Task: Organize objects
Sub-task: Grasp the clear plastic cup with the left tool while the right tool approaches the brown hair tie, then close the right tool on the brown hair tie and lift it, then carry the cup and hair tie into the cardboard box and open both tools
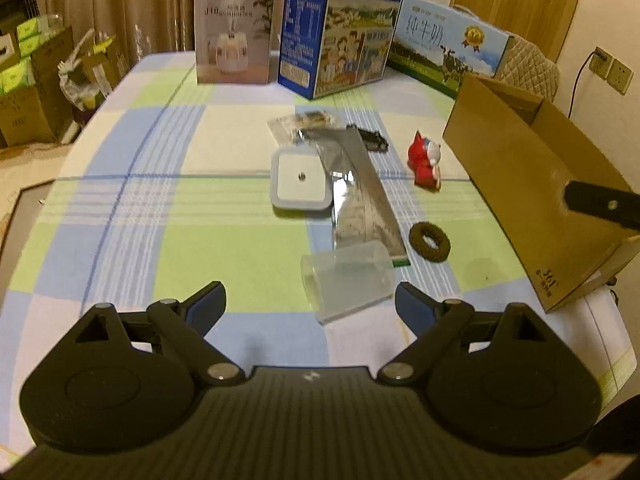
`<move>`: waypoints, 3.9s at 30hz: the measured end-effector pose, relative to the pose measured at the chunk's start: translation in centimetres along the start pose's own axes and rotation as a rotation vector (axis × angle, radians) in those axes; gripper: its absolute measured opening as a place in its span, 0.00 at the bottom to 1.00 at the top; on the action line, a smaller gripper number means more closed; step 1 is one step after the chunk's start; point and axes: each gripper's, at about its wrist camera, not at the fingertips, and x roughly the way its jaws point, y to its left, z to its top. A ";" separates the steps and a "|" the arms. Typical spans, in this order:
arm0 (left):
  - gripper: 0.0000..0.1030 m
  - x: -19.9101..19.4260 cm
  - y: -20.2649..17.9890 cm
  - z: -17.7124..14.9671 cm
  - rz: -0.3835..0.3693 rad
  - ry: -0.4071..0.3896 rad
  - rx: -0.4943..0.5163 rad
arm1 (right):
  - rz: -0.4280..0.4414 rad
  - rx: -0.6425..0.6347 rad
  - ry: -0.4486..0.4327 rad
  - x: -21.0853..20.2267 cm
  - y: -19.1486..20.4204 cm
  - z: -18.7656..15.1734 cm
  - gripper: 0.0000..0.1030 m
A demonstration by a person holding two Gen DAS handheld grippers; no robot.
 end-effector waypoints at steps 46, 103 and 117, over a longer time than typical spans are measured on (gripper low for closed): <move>0.64 7.3 2.0 -1.3 0.000 0.020 0.050 | 0.030 -0.124 0.221 13.5 0.4 -3.5 0.73; 0.64 -2.9 -6.5 2.1 -0.093 -0.123 0.124 | -0.046 -0.064 0.051 0.6 -0.3 0.7 0.15; 0.64 -4.9 -19.0 5.9 -0.253 -0.178 0.279 | -0.261 0.013 -0.028 -7.7 -10.8 2.8 0.15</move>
